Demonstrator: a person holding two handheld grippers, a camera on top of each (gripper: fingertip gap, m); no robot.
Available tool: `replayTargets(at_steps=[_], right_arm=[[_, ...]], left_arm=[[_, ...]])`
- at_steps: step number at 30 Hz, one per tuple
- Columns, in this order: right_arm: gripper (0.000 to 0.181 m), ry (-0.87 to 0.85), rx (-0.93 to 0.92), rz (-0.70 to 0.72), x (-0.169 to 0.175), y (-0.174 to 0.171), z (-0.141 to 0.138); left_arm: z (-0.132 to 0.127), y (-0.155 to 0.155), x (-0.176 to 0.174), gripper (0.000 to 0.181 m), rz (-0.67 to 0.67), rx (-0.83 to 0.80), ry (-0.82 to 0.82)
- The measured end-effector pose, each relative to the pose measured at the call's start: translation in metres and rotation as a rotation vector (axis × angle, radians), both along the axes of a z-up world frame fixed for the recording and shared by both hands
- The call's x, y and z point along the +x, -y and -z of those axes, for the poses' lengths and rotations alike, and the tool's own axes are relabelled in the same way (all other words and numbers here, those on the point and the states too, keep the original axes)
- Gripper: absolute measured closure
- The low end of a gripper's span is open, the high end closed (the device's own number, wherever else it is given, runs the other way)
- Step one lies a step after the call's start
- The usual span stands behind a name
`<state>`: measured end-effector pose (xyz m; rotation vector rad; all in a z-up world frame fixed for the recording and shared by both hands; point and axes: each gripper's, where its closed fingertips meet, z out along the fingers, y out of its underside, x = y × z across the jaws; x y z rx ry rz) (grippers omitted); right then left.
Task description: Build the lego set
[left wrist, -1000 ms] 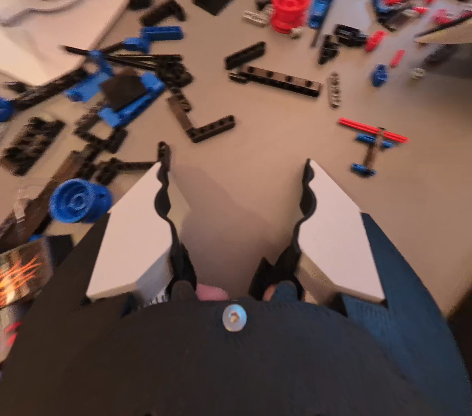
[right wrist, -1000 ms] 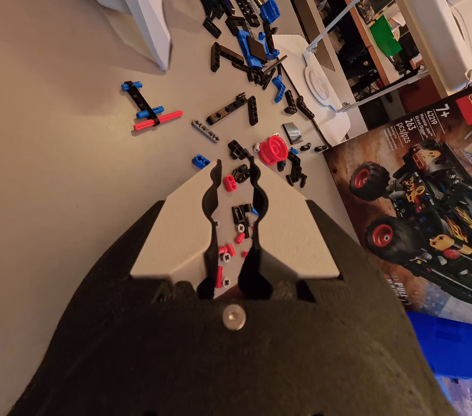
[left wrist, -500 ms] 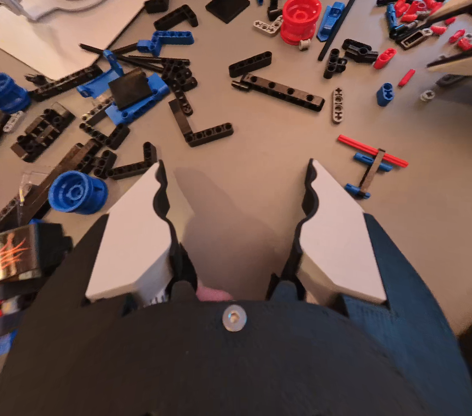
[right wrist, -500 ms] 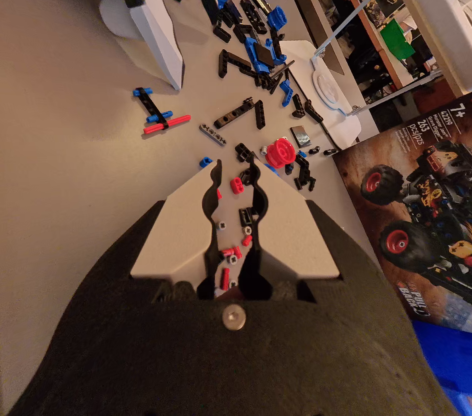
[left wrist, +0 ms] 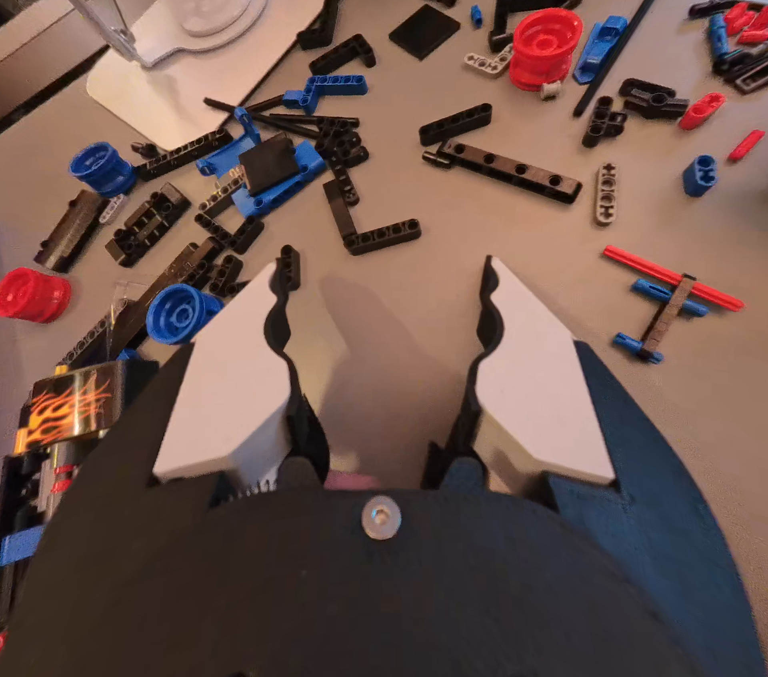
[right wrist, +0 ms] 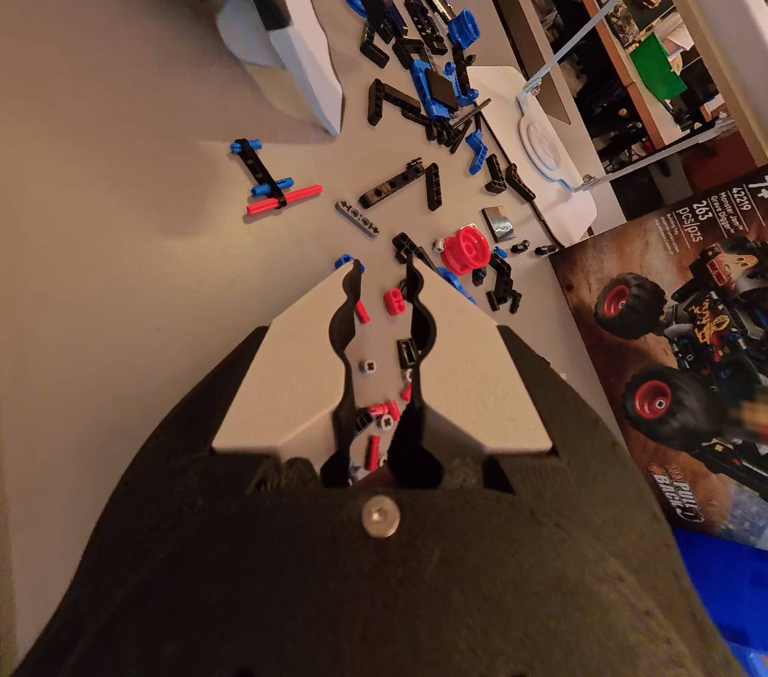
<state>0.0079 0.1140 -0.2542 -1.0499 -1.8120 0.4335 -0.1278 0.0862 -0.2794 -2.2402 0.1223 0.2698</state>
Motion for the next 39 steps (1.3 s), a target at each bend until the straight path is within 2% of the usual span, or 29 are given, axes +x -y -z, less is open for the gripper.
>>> replayTargets(at_steps=[3,7,8,9,11,12,15,17,18,20,21,22,25,26,27,28,29,30,32,33,35,36,39], right_arm=[[0.163,-0.004,-0.004,-0.002,0.001,0.001,-0.001],[0.163,-0.016,-0.012,-0.01,0.002,0.002,-0.004],[0.163,-0.021,-0.015,-0.013,0.002,0.002,-0.005],[0.163,-0.026,-0.019,-0.015,0.002,0.003,-0.006],[0.163,-0.031,-0.023,-0.02,0.003,0.004,-0.007],[0.163,-0.032,-0.022,-0.021,0.003,0.004,-0.007],[0.163,-0.04,-0.026,-0.028,0.004,0.006,-0.01],[0.163,-0.047,-0.031,-0.035,0.004,0.008,-0.011],[0.163,-0.048,-0.033,-0.039,0.004,0.009,-0.012],[0.163,-0.048,-0.033,-0.048,0.004,0.011,-0.012],[0.163,-0.047,-0.034,-0.053,0.004,0.012,-0.012],[0.163,-0.046,-0.036,-0.058,0.004,0.013,-0.012],[0.163,-0.05,-0.043,-0.073,0.004,0.016,-0.013],[0.163,-0.051,-0.046,-0.076,0.004,0.017,-0.013],[0.163,-0.052,-0.05,-0.078,0.004,0.017,-0.014],[0.163,-0.053,-0.053,-0.08,0.005,0.018,-0.014],[0.163,-0.054,-0.055,-0.083,0.005,0.018,-0.014],[0.163,-0.054,-0.056,-0.086,0.005,0.019,-0.014],[0.163,-0.053,-0.058,-0.092,0.005,0.02,-0.014],[0.163,-0.052,-0.058,-0.095,0.004,0.021,-0.014],[0.163,-0.05,-0.057,-0.101,0.004,0.023,-0.014],[0.163,-0.049,-0.056,-0.103,0.004,0.023,-0.013],[0.163,-0.049,-0.057,-0.106,0.005,0.024,-0.014]], left_arm=[[-0.001,-0.001,-0.003,0.085,-0.009,0.001,-0.003],[0.004,0.005,0.006,0.077,0.044,-0.026,0.074],[0.004,0.004,0.001,0.066,0.005,-0.025,0.066],[0.003,0.005,-0.002,0.062,-0.007,-0.022,0.055],[0.001,0.007,-0.001,0.065,-0.003,-0.01,0.029],[-0.001,0.009,-0.001,0.075,-0.008,-0.006,0.002],[-0.004,0.018,-0.028,0.131,-0.12,-0.017,-0.194],[-0.004,0.019,-0.03,0.137,-0.15,-0.02,-0.127],[-0.006,0.016,-0.021,0.135,-0.109,0.005,-0.064],[-0.018,0.011,-0.015,0.146,-0.093,0.067,-0.001],[-0.023,0.01,-0.009,0.144,-0.059,0.084,0.004],[-0.023,0.009,-0.004,0.135,-0.031,0.078,0.027],[-0.013,0.005,0.02,0.126,0.054,0.021,0.233],[-0.005,0.004,0.01,0.121,0.016,-0.005,0.19],[0.008,0.007,-0.002,0.147,-0.043,-0.067,0.121],[0.006,0.004,0.001,0.161,0.001,-0.053,0.098],[0.005,0.005,-0.002,0.159,0.003,-0.05,0.053],[0.005,0.006,-0.006,0.168,-0.026,-0.042,0.044],[0.004,0.009,-0.012,0.163,-0.063,-0.029,0.058],[0.0,0.008,-0.012,0.153,-0.06,-0.012,0.073],[-0.005,0.008,-0.014,0.114,-0.05,0.002,0.098],[-0.005,0.009,-0.012,0.087,-0.035,-0.013,0.113],[0.002,0.016,0.002,0.105,0.012,-0.124,0.188]])
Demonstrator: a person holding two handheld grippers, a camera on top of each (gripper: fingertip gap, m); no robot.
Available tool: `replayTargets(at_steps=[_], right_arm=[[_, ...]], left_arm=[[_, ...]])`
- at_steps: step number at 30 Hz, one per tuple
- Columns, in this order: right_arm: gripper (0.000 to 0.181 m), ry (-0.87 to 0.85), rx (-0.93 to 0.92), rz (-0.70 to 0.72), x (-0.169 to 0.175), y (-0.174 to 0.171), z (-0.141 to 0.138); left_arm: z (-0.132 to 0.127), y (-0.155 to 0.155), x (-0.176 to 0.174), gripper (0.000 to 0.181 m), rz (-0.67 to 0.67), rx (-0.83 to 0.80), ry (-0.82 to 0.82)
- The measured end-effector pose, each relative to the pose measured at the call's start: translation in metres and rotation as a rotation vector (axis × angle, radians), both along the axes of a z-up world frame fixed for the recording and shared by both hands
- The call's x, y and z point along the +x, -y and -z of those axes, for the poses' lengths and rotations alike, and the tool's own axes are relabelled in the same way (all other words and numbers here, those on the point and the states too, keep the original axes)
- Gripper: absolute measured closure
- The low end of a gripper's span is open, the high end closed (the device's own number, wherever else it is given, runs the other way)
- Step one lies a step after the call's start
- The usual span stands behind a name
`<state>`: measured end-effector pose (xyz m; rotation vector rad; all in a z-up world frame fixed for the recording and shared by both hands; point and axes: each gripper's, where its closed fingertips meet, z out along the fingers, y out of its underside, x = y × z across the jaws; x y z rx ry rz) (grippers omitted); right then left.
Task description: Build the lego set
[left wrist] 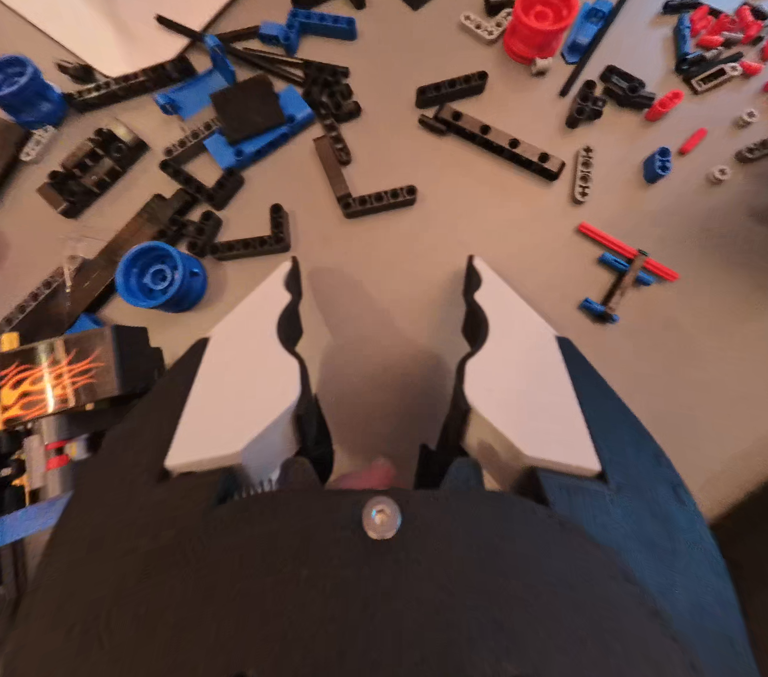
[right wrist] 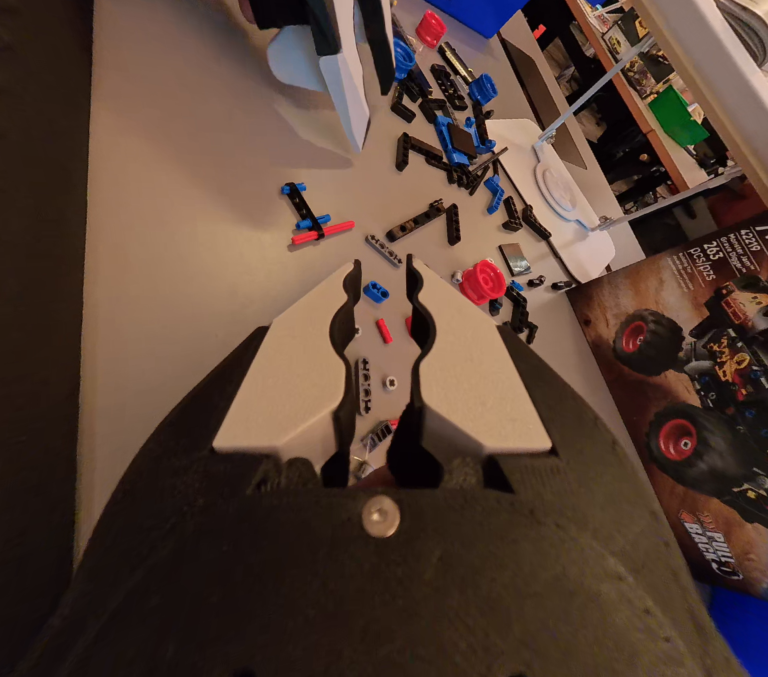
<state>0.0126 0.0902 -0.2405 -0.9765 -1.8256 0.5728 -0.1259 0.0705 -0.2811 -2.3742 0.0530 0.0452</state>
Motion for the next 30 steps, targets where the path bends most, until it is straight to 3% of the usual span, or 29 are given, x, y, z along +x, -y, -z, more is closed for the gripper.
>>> replayTargets(at_steps=[1,2,3,4,5,7,9,10,11,14,16,18,21,26,30], right_arm=[[0.163,-0.001,-0.001,-0.001,0.0,0.0,0.0],[0.163,-0.001,-0.002,-0.001,0.0,0.0,0.0],[0.163,-0.002,-0.002,-0.001,0.0,0.0,-0.001],[0.163,-0.003,-0.004,-0.001,0.001,0.0,-0.001],[0.163,-0.004,-0.007,-0.002,0.001,0.001,-0.001],[0.163,-0.007,-0.011,-0.003,0.001,0.001,-0.002],[0.163,-0.011,-0.017,-0.008,0.002,0.002,-0.003],[0.163,-0.012,-0.018,-0.011,0.002,0.002,-0.003],[0.163,-0.012,-0.019,-0.013,0.002,0.003,-0.003],[0.163,-0.012,-0.022,-0.021,0.002,0.004,-0.003],[0.163,-0.011,-0.024,-0.025,0.002,0.005,-0.003],[0.163,-0.009,-0.026,-0.028,0.002,0.006,-0.003],[0.163,-0.007,-0.03,-0.031,0.002,0.006,-0.003],[0.163,-0.004,-0.035,-0.031,0.002,0.006,-0.002],[0.163,-0.006,-0.045,-0.027,0.002,0.005,-0.002]], left_arm=[[-0.001,-0.001,0.002,0.097,0.015,0.006,0.0],[-0.001,-0.002,0.003,0.122,0.036,0.019,-0.009],[-0.001,-0.003,-0.001,0.161,0.013,0.038,-0.013],[0.0,-0.004,-0.001,0.178,-0.005,0.047,0.036],[0.002,-0.004,0.007,0.17,0.021,0.042,0.109],[0.003,-0.005,0.007,0.128,0.033,0.057,0.131],[0.008,-0.004,-0.011,0.099,-0.023,0.032,-0.004],[0.004,-0.007,-0.029,0.064,-0.094,0.067,-0.098],[0.002,-0.009,-0.032,0.055,-0.105,0.096,-0.128],[0.001,-0.01,-0.022,0.073,-0.044,0.106,-0.128],[-0.001,-0.008,-0.036,0.048,-0.124,0.111,-0.175],[-0.003,-0.004,-0.044,0.033,-0.172,0.12,-0.219],[-0.004,0.0,-0.044,0.034,-0.182,0.123,-0.231],[0.01,0.0,-0.039,0.045,-0.173,0.053,-0.04],[0.016,0.003,-0.038,0.035,-0.16,0.013,0.03]])
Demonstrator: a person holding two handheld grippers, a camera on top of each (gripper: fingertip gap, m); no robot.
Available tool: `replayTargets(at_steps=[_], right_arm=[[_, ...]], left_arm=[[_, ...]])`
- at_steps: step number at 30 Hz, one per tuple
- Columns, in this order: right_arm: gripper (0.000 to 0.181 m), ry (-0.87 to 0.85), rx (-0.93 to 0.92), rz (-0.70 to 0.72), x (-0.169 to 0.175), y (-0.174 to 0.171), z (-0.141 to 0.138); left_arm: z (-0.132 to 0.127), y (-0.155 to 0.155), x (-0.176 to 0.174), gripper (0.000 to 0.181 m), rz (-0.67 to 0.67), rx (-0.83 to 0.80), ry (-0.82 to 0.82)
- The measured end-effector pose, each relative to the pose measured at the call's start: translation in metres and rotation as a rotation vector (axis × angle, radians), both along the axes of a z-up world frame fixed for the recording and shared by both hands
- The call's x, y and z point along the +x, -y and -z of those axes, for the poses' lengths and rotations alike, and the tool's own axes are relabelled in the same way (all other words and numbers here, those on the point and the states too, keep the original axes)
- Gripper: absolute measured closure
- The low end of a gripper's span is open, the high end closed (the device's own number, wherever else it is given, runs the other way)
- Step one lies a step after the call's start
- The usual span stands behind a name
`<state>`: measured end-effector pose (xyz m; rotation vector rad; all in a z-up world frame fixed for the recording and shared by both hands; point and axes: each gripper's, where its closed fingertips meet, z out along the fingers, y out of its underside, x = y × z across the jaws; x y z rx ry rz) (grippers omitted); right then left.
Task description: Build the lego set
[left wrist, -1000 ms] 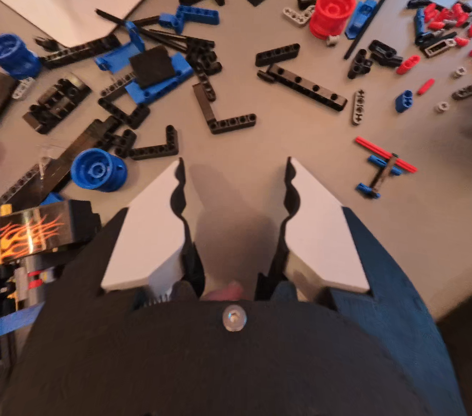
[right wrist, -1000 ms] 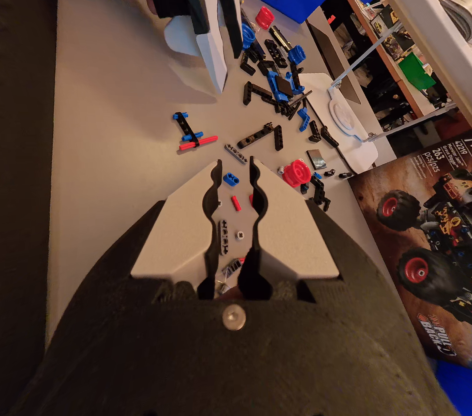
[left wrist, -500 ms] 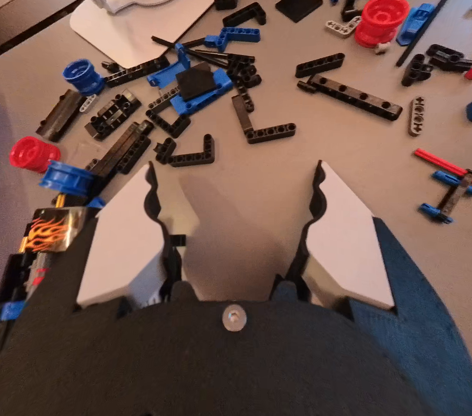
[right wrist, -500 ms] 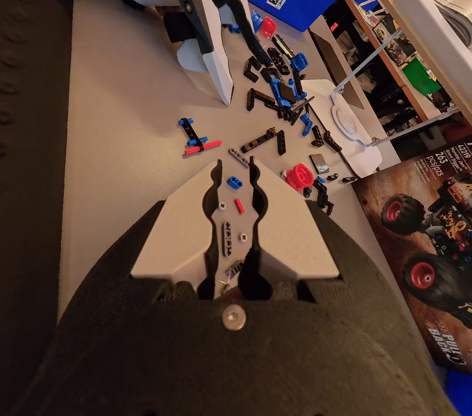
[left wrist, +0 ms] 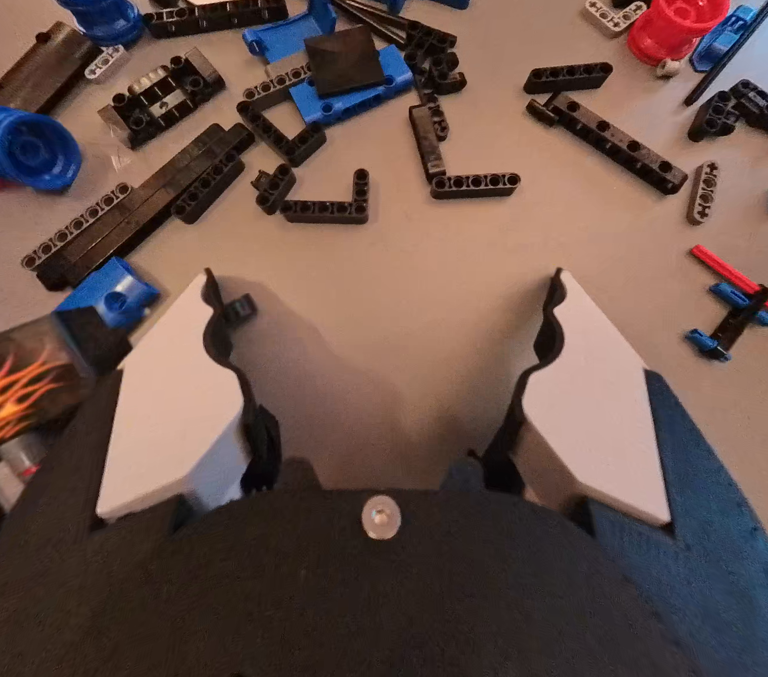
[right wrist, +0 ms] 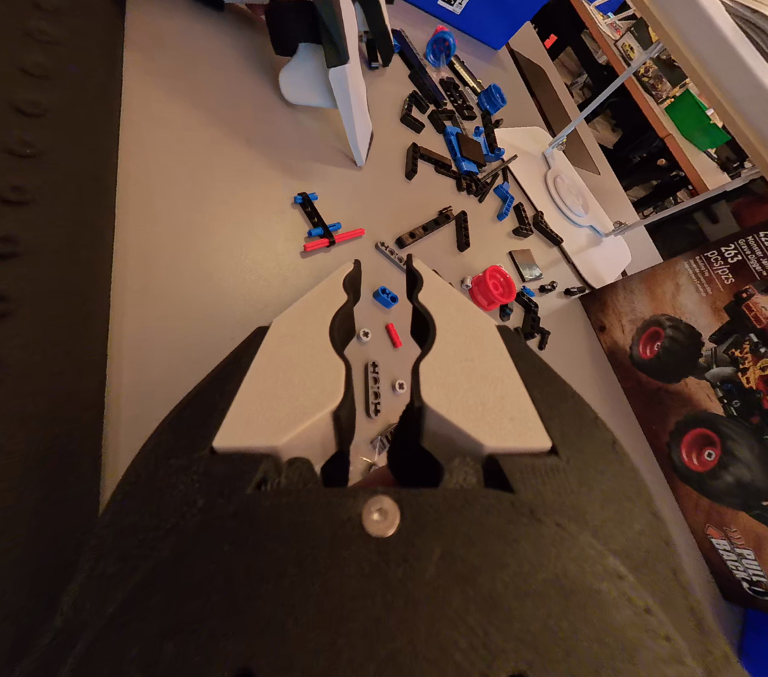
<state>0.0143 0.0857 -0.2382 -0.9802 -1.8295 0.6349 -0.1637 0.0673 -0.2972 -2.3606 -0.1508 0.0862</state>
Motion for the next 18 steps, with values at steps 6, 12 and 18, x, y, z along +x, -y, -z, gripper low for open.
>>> replayTargets(at_steps=[6,12,18], right_arm=[[0.163,-0.005,-0.009,0.009,0.001,-0.003,-0.001],[0.163,-0.013,-0.024,0.011,0.001,-0.003,-0.003],[0.132,-0.01,-0.09,0.086,-0.001,-0.013,-0.003]], left_arm=[[0.0,0.001,0.0,0.034,-0.002,-0.002,0.0],[0.001,0.001,0.0,0.033,-0.003,-0.003,0.001],[0.0,0.001,-0.001,0.033,-0.002,-0.003,0.001]])
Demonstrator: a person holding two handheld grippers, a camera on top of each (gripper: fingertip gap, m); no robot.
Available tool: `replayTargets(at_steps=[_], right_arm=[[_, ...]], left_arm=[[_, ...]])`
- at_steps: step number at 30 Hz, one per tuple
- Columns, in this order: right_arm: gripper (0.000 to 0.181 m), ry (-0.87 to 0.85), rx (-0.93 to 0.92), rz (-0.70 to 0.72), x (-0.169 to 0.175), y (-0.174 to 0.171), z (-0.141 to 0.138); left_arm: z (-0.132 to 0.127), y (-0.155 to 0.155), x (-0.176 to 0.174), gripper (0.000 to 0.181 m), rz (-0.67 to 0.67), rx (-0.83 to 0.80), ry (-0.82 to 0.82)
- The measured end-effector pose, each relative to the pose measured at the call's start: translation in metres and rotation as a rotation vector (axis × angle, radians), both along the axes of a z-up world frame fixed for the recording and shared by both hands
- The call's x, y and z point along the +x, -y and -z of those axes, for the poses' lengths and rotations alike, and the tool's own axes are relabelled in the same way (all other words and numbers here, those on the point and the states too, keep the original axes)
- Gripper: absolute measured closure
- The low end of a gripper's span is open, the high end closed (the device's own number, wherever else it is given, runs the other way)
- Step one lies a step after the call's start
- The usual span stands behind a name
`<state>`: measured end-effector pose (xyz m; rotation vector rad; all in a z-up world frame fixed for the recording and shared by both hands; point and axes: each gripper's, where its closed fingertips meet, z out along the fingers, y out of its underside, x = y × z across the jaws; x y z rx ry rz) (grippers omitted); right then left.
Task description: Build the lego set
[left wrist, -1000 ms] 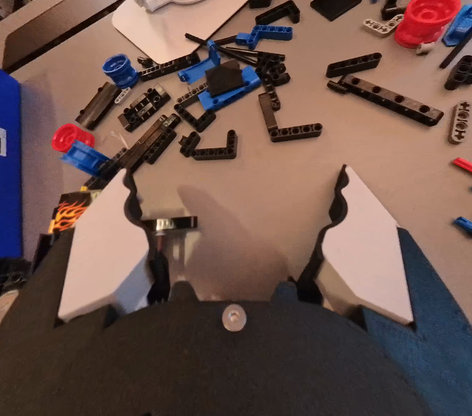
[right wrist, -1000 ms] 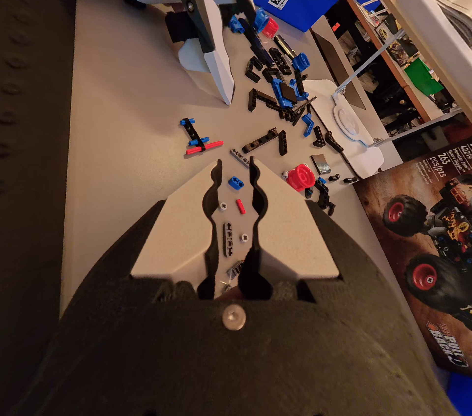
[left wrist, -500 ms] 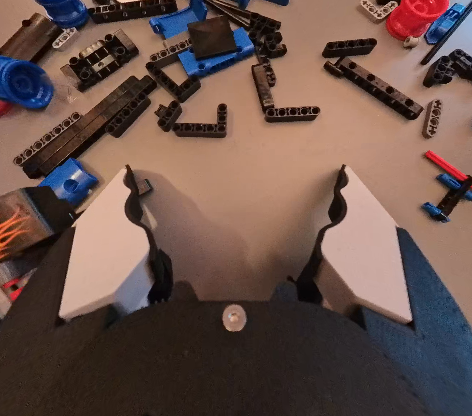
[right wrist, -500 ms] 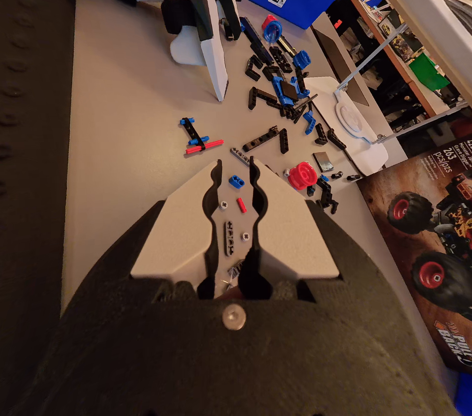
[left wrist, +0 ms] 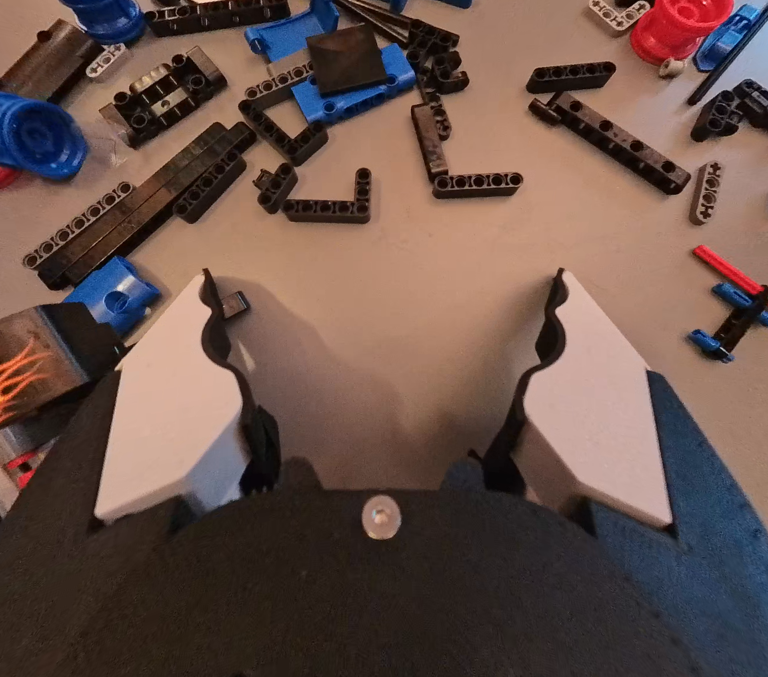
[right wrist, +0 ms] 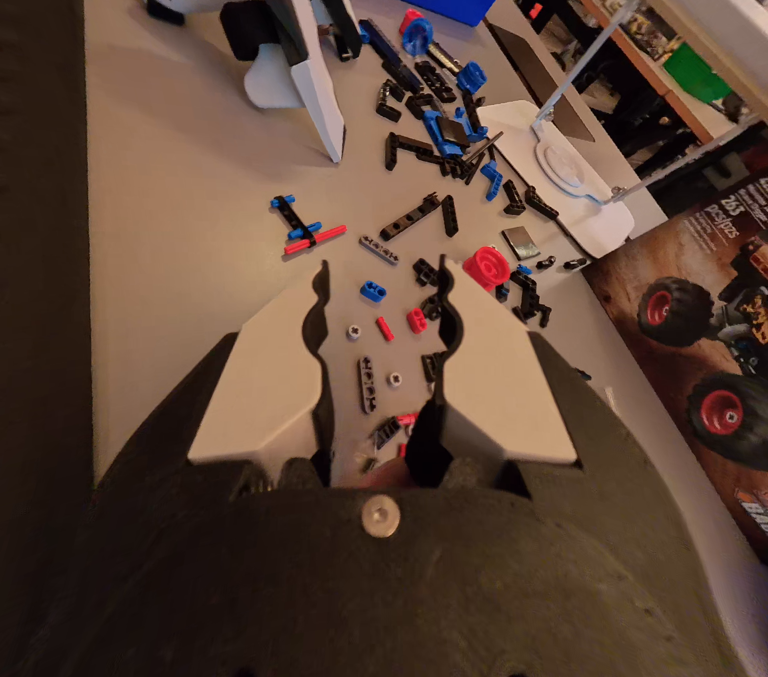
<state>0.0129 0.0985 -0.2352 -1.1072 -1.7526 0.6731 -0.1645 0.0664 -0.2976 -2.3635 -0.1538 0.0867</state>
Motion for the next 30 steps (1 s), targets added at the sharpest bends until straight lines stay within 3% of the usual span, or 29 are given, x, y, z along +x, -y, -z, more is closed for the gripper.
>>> replayTargets(at_steps=[3,6,30], right_arm=[[0.115,-0.007,0.003,0.041,-0.001,-0.007,-0.001],[0.109,0.005,0.023,0.058,-0.002,-0.01,0.002],[0.108,0.003,0.058,0.061,-0.002,-0.014,0.005]], left_arm=[[0.0,0.0,0.0,0.033,0.0,0.0,0.0],[0.0,0.0,-0.001,0.033,-0.001,0.0,0.001],[0.0,0.002,-0.002,0.033,-0.001,-0.003,0.001]])
